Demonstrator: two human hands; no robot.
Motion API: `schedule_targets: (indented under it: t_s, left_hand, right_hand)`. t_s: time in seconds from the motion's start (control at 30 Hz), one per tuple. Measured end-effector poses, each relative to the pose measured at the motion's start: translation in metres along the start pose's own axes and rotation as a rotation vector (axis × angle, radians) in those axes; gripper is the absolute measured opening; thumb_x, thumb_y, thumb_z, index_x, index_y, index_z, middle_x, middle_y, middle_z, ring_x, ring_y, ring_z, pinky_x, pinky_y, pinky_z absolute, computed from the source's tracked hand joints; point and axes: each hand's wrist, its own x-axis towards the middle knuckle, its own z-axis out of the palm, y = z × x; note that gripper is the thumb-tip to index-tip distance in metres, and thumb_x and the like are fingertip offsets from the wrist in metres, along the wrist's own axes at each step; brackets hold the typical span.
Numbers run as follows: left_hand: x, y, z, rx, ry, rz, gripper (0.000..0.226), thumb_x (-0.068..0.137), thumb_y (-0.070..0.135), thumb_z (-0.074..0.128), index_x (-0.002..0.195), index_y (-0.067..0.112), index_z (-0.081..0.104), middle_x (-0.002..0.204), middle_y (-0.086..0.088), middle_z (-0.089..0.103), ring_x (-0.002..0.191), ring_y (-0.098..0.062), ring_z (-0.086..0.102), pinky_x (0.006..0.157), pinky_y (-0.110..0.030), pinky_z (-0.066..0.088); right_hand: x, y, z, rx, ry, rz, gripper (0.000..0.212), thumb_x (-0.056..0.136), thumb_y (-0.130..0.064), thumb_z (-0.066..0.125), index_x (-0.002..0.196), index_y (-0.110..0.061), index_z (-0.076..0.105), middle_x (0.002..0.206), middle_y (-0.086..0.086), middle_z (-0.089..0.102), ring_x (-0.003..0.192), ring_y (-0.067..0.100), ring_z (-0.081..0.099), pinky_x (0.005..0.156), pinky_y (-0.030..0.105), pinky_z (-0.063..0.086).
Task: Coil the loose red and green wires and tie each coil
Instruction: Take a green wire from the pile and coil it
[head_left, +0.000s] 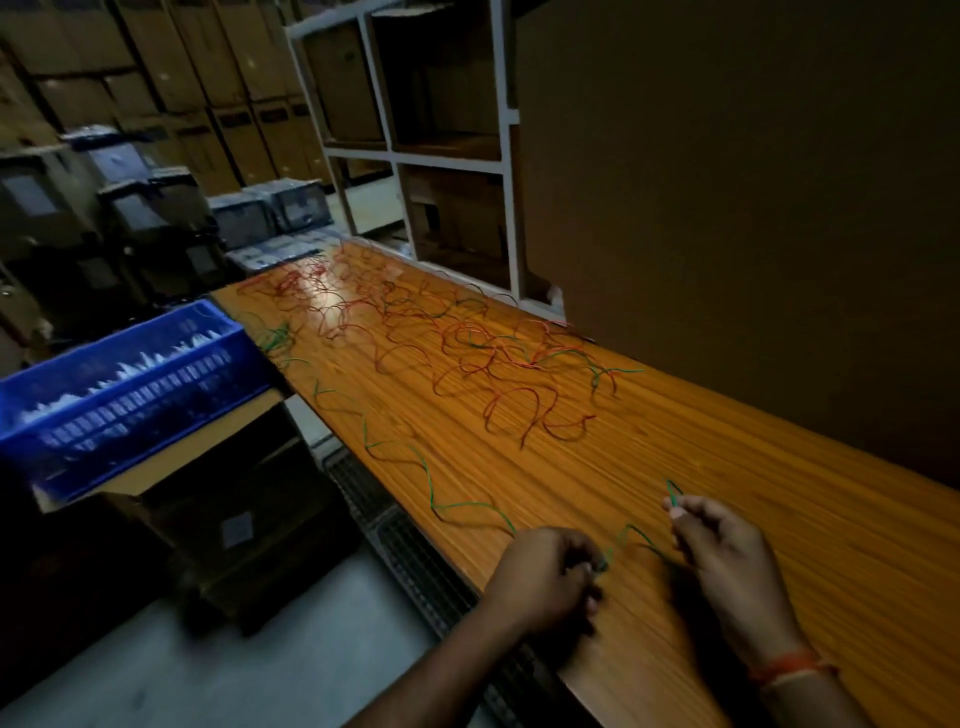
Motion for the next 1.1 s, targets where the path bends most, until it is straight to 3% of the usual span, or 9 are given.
schedule_targets:
  t_s: [0.07, 0.17, 0.3, 0.4, 0.53, 0.73, 0.83, 0.97, 1.1]
  left_hand:
    - [0.009, -0.014, -0.034, 0.136, 0.138, -0.008, 0.019, 0.091, 0.012, 0.058, 0.097, 0.018, 0.075, 0.09, 0.001, 0.078, 0.077, -0.006, 0.07, 0.067, -0.018, 0.048]
    - [0.022, -0.042, -0.096, 0.09, 0.328, -0.077, 0.015, 0.092, 0.014, 0.06, 0.091, 0.018, 0.074, 0.078, 0.008, 0.073, 0.071, -0.008, 0.073, 0.068, -0.021, 0.052]
    - [0.037, -0.087, -0.181, 0.12, 0.584, -0.167, 0.011, 0.089, 0.024, 0.064, 0.085, 0.028, 0.073, 0.077, 0.01, 0.074, 0.074, -0.006, 0.072, 0.074, -0.025, 0.056]
    - [0.055, -0.125, -0.239, 0.168, 0.717, -0.234, 0.011, 0.09, 0.024, 0.066, 0.096, 0.027, 0.075, 0.094, 0.006, 0.076, 0.084, -0.01, 0.07, 0.077, -0.028, 0.055]
    - [0.094, -0.177, -0.317, 0.256, 0.82, -0.352, 0.027, 0.085, 0.028, 0.068, 0.111, 0.028, 0.071, 0.108, -0.001, 0.069, 0.087, -0.014, 0.064, 0.073, -0.027, 0.049]
    - [0.16, -0.247, -0.414, 0.384, 0.879, -0.525, 0.049, 0.082, 0.03, 0.074, 0.129, 0.026, 0.061, 0.15, -0.007, 0.039, 0.136, -0.032, 0.036, 0.106, -0.048, 0.046]
    - [0.186, -0.276, -0.449, 0.466, 0.82, -0.579, 0.058, 0.08, 0.03, 0.077, 0.134, 0.027, 0.057, 0.161, -0.006, 0.025, 0.144, -0.034, 0.027, 0.11, -0.054, 0.041]
    - [0.189, -0.294, -0.472, 0.544, 0.689, -0.637, 0.063, 0.081, 0.026, 0.076, 0.139, 0.032, 0.052, 0.168, -0.004, 0.007, 0.146, -0.039, 0.021, 0.112, -0.06, 0.037]
    - [0.237, -0.343, -0.515, 0.465, 0.597, -0.784, 0.058, 0.087, 0.028, 0.069, 0.142, 0.032, 0.05, 0.166, -0.005, 0.005, 0.139, -0.041, 0.026, 0.108, -0.061, 0.039]
  right_hand:
    - [0.002, -0.003, 0.011, -0.013, -0.026, -0.01, 0.014, 0.099, -0.005, 0.06, 0.093, -0.011, 0.071, 0.073, 0.002, 0.061, 0.061, -0.003, 0.054, 0.069, 0.023, 0.045]
    - [0.014, -0.012, 0.042, -0.059, -0.074, -0.04, 0.015, 0.098, -0.006, 0.06, 0.091, -0.015, 0.07, 0.068, 0.002, 0.06, 0.059, 0.002, 0.053, 0.065, 0.024, 0.042]
    - [0.035, -0.026, 0.088, -0.138, -0.107, -0.084, 0.013, 0.097, -0.012, 0.063, 0.09, -0.02, 0.07, 0.073, 0.012, 0.066, 0.066, 0.021, 0.06, 0.062, 0.031, 0.043]
    - [0.056, -0.028, 0.127, -0.211, -0.112, -0.147, 0.013, 0.095, -0.013, 0.065, 0.087, -0.02, 0.071, 0.066, -0.004, 0.065, 0.055, 0.006, 0.054, 0.054, 0.023, 0.039]
    - [0.081, -0.032, 0.179, -0.282, -0.12, -0.162, 0.013, 0.094, -0.013, 0.068, 0.086, -0.023, 0.072, 0.072, -0.018, 0.067, 0.066, 0.001, 0.062, 0.057, 0.014, 0.041]
    - [0.118, -0.031, 0.262, -0.338, -0.147, -0.143, 0.018, 0.094, -0.015, 0.067, 0.082, -0.027, 0.07, 0.071, -0.019, 0.068, 0.067, 0.0, 0.063, 0.058, 0.015, 0.041]
    - [0.132, -0.032, 0.291, -0.373, -0.137, -0.125, 0.018, 0.093, -0.017, 0.068, 0.081, -0.03, 0.07, 0.066, -0.016, 0.067, 0.067, 0.003, 0.064, 0.059, 0.018, 0.043]
    - [0.116, -0.044, 0.286, -0.383, -0.121, -0.085, 0.024, 0.091, -0.017, 0.071, 0.079, -0.036, 0.071, 0.067, -0.023, 0.066, 0.071, -0.009, 0.063, 0.061, 0.008, 0.043]
    - [0.148, -0.03, 0.322, -0.362, -0.105, -0.056, 0.035, 0.089, -0.014, 0.071, 0.084, -0.048, 0.067, 0.056, -0.013, 0.062, 0.054, 0.0, 0.058, 0.05, 0.012, 0.039]
